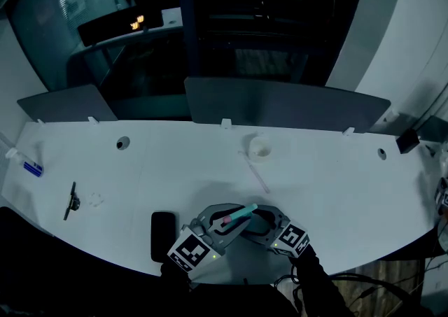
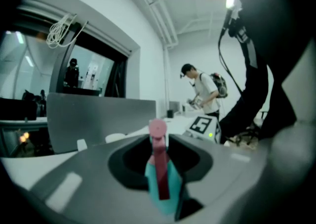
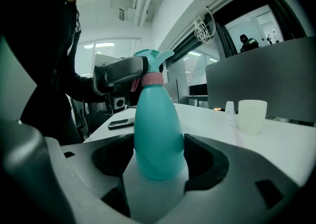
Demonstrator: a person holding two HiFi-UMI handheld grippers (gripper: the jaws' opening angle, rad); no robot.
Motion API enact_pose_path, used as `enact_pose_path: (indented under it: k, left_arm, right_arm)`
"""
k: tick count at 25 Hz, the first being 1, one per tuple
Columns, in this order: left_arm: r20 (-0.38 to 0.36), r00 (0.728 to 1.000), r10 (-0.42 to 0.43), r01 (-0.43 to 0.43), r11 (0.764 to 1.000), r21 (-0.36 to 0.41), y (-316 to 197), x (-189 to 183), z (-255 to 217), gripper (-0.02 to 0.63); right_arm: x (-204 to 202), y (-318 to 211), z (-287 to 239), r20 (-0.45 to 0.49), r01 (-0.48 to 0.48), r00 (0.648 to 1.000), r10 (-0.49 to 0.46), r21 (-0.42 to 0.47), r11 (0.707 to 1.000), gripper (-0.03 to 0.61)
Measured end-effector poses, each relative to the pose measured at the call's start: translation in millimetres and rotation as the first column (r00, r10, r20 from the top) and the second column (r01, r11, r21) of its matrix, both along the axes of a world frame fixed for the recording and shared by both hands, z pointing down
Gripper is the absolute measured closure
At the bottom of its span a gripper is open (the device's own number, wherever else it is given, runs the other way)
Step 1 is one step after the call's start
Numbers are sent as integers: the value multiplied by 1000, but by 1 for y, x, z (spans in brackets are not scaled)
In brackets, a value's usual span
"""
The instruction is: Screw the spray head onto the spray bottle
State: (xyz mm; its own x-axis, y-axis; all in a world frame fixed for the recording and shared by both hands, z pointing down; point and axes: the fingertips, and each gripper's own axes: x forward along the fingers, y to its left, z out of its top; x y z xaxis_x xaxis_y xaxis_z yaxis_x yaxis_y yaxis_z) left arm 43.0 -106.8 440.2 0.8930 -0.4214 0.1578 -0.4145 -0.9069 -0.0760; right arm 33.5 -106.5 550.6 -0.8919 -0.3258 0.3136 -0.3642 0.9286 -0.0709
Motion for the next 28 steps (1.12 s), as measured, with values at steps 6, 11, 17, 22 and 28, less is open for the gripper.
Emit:
enact_pose_path:
  k: [6,11,17,22,28]
  left_arm:
    - [-32,998,54,-56,997,-51,2,0,1,505]
    - [-9,1000,17,-17,999,-37,-1,2,-1,505]
    - [-66,971,-230,230,973,-11,-5,-1,-3,503]
    - [-74,953,-294,293,956,-25,-5,1,-2,505]
    - [-11,996,88,-89,993,-83,13,1,2,506]
  right_arm:
    - [1,2,3,-1,81,997,-81,-27,996,253]
    - [6,1,0,-42,58,997,-62,-87,995,252]
    - [8,4,-24,32,-435,900,435,113,893,252]
    - [-2,-1,-21,9,-472,880,476,140,870,261]
    - [-5,14,-19,8,62,998,-63,74,995,262]
